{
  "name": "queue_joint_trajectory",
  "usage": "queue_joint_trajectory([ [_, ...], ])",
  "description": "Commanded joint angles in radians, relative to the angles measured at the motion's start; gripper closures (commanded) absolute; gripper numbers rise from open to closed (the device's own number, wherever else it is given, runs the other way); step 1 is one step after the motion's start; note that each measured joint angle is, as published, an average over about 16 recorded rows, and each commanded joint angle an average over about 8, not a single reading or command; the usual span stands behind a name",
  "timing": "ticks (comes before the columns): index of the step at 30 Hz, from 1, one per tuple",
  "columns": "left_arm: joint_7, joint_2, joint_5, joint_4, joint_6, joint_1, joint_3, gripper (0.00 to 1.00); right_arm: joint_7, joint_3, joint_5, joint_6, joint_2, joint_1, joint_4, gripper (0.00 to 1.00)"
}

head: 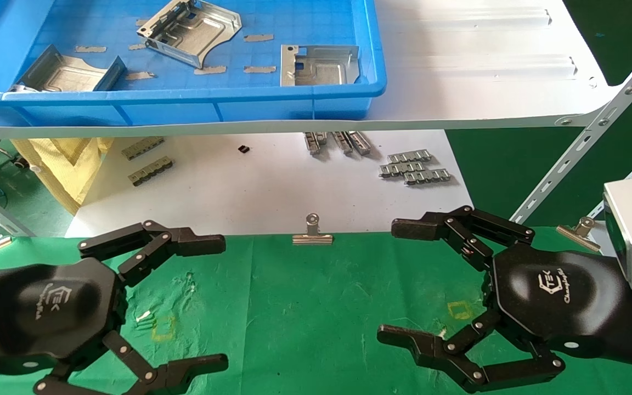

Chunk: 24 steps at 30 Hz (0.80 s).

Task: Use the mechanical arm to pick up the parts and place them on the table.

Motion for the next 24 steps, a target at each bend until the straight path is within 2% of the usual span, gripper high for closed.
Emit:
queue_joint_trajectory([
  [1,0.0,0.0,0.0,0.0,0.0,0.0,0.0,0.0,0.0,0.0,0.0,0.0,0.0,0.0,0.0,1.0],
  [24,0.0,0.0,0.0,0.0,0.0,0.0,0.0,0.0,0.0,0.0,0.0,0.0,0.0,0.0,0.0,1.0],
])
